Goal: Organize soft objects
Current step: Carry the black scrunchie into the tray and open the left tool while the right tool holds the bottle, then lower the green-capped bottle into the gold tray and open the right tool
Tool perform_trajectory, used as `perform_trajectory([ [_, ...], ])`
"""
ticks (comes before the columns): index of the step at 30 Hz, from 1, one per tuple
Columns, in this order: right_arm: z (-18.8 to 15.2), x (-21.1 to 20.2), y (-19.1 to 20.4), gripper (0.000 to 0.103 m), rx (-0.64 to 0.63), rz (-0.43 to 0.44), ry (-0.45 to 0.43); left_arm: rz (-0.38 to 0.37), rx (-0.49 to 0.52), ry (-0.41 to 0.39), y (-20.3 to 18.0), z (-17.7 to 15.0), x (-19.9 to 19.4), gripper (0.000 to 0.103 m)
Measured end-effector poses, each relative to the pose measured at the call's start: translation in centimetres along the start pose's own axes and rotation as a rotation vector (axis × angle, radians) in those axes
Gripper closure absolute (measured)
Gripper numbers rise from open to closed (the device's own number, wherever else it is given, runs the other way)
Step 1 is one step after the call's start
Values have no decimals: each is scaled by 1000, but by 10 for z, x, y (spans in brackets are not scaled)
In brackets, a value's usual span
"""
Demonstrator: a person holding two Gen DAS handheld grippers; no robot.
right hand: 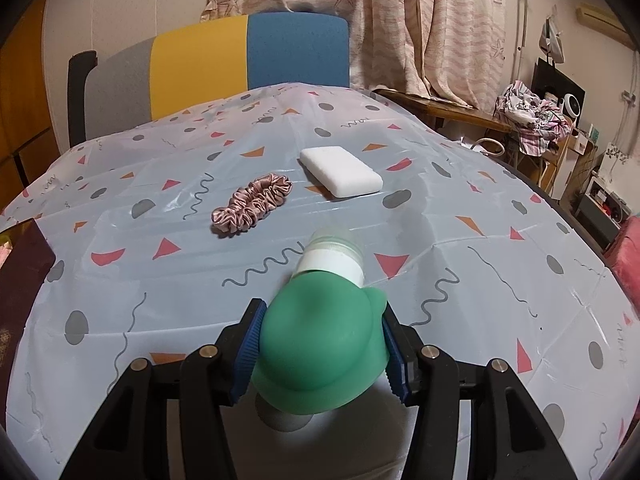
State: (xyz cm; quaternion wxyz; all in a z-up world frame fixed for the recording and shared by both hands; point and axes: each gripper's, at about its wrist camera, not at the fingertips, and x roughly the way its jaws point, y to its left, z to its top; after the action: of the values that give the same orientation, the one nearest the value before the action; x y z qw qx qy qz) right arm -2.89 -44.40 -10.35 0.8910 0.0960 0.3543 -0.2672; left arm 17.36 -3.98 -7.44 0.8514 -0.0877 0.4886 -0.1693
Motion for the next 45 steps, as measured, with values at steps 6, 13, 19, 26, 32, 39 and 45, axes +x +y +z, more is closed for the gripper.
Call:
perform_trajectory([
  [6, 0, -1, 0, 48, 3, 0, -4, 2, -41, -97, 2, -8, -28, 51],
  [13, 1, -10, -7, 48, 42, 72, -27, -47, -8, -199, -9, -37, -65, 51],
  [19, 0, -38, 0, 48, 73, 186, -40, -74, 5, -236, -11, -55, -83, 51],
  [26, 2, -86, 52, 48, -4, 354, -85, -99, -21, -233, -5, -64, -91, 51],
  [32, -2, -126, 125, 48, -118, 532, -98, -89, -32, -237, 4, -65, -98, 51],
  [39, -24, -150, 223, 46, -312, 683, -47, -64, -58, -246, 15, -64, -104, 51],
  [45, -46, -128, 273, 46, -423, 684, 75, -61, -80, -240, 23, -63, -107, 51],
])
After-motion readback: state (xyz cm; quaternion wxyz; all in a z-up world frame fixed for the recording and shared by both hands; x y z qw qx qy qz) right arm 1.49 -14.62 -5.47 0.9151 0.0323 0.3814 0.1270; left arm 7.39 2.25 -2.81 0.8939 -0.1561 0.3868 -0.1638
